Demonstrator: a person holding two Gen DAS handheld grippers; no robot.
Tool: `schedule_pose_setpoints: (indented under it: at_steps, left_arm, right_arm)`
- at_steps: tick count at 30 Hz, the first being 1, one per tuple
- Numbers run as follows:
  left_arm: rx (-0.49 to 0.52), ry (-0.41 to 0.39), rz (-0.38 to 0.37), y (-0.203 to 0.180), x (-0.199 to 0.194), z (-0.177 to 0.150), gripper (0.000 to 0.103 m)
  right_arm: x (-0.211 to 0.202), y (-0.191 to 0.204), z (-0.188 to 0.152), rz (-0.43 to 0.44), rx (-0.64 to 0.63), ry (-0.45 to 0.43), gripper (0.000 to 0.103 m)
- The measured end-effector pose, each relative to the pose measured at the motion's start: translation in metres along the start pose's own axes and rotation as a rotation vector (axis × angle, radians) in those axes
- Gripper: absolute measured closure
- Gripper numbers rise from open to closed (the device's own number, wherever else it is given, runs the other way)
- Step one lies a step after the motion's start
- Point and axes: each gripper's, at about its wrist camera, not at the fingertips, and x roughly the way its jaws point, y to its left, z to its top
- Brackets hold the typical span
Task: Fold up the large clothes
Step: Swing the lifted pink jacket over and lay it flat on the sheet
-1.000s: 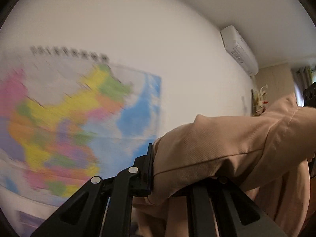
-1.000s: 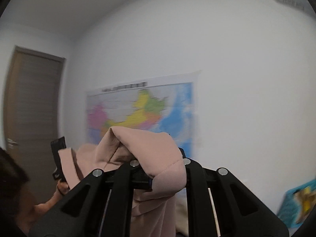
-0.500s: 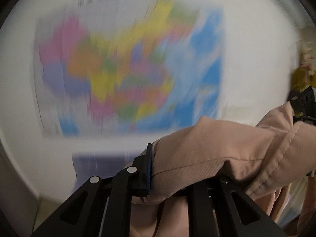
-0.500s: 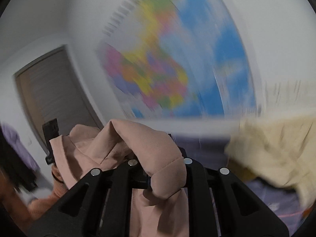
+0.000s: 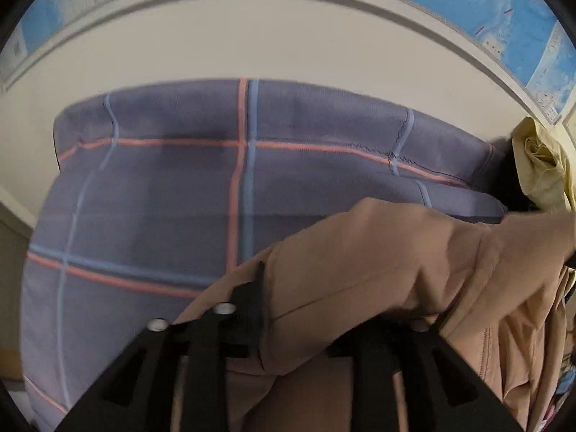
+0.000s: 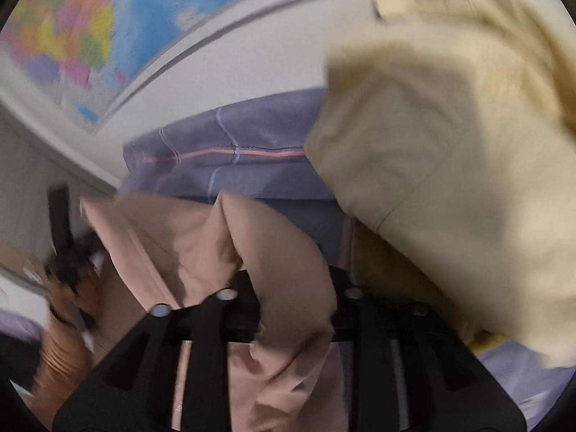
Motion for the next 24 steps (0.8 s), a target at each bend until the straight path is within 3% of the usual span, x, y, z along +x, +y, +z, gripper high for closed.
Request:
schedule_pose_setpoints:
  at_steps: [2, 5, 8, 10, 13, 16, 17, 18, 20, 22, 24]
  left_arm:
    - [0.018, -0.025, -0.028, 0.006, -0.011, 0.001, 0.065]
    - [0.042, -0.084, -0.082, 0.01, -0.038, -0.002, 0.05]
    - [0.121, -0.152, -0.084, -0.002, -0.06, -0.01, 0.046]
    - [0.202, -0.183, -0.107, -0.018, -0.07, -0.016, 0.037]
    - [0.31, -0.206, -0.064, -0.047, -0.07, -0.021, 0.034]
    - [0.328, -0.135, -0.077, -0.061, -0.047, -0.015, 0.034]
    - [0.316, -0.106, -0.05, -0.063, -0.033, -0.012, 0.036]
    - [0.307, -0.085, -0.03, -0.064, -0.021, -0.008, 0.045]
    - [0.277, -0.035, -0.03, -0.062, -0.001, 0.001, 0.064]
    - [0.232, -0.01, -0.043, -0.057, 0.009, 0.01, 0.083]
    - [0.191, -0.006, -0.071, -0.052, 0.011, 0.018, 0.09]
  right_arm:
    - [-0.018, 0.026, -0.008, -0.096, -0.143, -0.041, 0.048]
    - [-0.036, 0.051, -0.021, -0.219, -0.325, -0.144, 0.027]
    - [-0.039, 0.088, -0.043, -0.328, -0.552, -0.193, 0.021]
    - [-0.021, 0.105, -0.06, -0.413, -0.708, -0.152, 0.021]
    - [0.017, 0.115, -0.065, -0.472, -0.828, -0.076, 0.027]
    - [0.046, 0.114, -0.059, -0.484, -0.845, -0.032, 0.034]
    - [0.055, 0.112, -0.054, -0.489, -0.839, -0.023, 0.042]
    - [0.059, 0.11, -0.049, -0.49, -0.819, -0.017, 0.048]
    - [0.065, 0.1, -0.032, -0.432, -0.731, 0.018, 0.09]
    - [0.064, 0.093, -0.018, -0.38, -0.637, 0.02, 0.095]
    - [0.051, 0.089, -0.005, -0.351, -0.565, -0.021, 0.098]
